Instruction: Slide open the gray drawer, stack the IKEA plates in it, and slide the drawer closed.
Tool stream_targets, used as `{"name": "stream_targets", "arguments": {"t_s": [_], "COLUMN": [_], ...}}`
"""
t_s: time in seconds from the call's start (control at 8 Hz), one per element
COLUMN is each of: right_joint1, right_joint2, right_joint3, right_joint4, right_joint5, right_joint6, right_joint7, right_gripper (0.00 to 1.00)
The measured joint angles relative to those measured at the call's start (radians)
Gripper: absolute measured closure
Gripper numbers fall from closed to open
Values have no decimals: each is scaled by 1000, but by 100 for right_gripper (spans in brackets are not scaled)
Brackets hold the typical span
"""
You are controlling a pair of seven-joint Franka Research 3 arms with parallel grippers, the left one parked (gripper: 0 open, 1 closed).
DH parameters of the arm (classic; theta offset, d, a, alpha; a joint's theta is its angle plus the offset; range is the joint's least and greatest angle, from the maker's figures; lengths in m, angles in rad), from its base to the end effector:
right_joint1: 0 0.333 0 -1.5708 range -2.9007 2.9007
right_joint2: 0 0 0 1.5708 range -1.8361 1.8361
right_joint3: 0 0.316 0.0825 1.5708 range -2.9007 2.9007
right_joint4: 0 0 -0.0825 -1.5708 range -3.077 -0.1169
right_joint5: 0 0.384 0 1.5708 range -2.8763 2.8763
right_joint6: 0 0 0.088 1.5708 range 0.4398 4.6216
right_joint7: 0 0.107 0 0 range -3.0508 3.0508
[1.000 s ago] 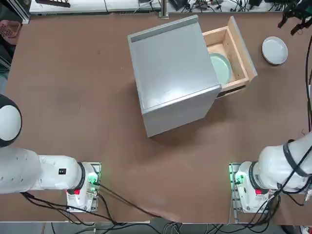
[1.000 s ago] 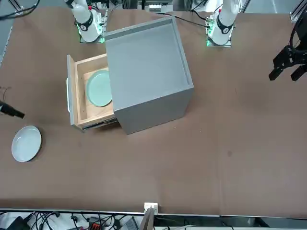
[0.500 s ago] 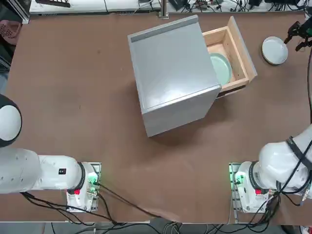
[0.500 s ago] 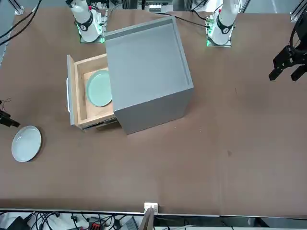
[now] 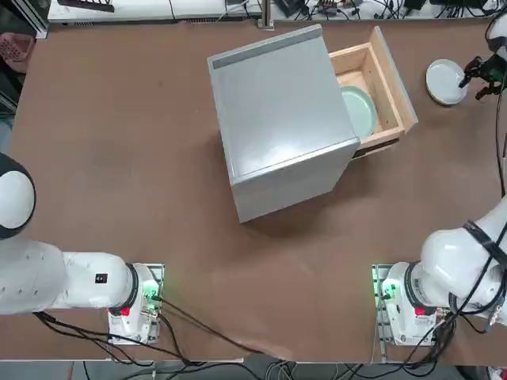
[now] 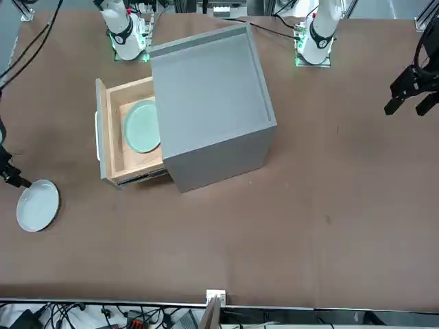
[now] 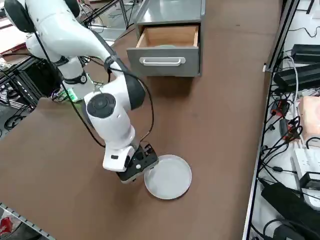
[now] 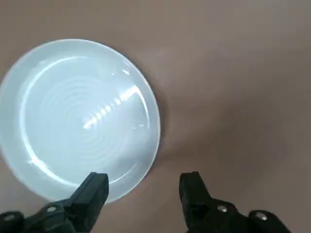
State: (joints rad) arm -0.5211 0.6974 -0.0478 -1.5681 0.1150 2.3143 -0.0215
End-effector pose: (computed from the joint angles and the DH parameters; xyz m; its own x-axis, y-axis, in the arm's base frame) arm 0.5997 -0.3749 0.2377 0.8171 -0.5743 0.0495 -0.5718 -0.8184 -0.0566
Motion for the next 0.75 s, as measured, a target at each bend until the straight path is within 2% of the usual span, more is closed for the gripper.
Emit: {"name": "stream_targets", "arguments": {"t_s": [0.5,0.75], "right_joint1": [-20,-25], "right_joint2": [37,47], "right_joint3": [0,0], "right_joint4": [1,1], "right_joint5": [10,59], "right_joint6": [35,50], "right_joint7": [13,16], "right_gripper": [17,21]}}
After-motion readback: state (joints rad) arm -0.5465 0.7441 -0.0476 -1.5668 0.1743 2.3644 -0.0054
